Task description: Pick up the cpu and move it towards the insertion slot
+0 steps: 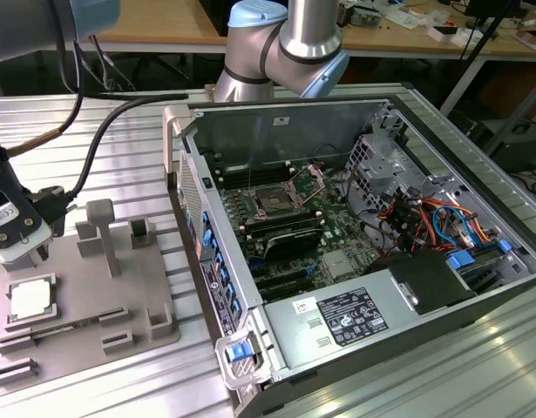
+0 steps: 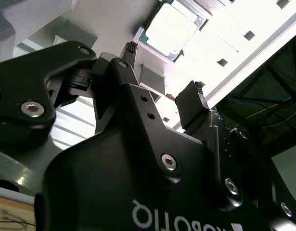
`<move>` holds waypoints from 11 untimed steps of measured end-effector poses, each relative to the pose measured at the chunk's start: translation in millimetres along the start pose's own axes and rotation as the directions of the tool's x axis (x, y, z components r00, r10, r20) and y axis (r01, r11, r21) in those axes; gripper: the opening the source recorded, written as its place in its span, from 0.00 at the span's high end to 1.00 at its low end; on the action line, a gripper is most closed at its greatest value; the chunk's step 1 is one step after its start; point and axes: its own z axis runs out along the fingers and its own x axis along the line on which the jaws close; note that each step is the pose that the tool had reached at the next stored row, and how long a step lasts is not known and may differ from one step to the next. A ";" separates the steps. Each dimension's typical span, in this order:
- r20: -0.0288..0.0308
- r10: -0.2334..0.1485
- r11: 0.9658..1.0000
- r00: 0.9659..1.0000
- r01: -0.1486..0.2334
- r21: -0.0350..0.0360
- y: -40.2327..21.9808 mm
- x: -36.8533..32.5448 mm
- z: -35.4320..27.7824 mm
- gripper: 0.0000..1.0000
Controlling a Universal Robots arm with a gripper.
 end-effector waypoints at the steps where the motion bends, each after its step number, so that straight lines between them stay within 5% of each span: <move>1: 0.000 0.000 1.000 1.000 0.000 0.000 -0.2 0.0 3.0 0.39; 11: 0.000 -0.001 1.000 1.000 0.001 0.004 -6.2 0.2 24.7 0.39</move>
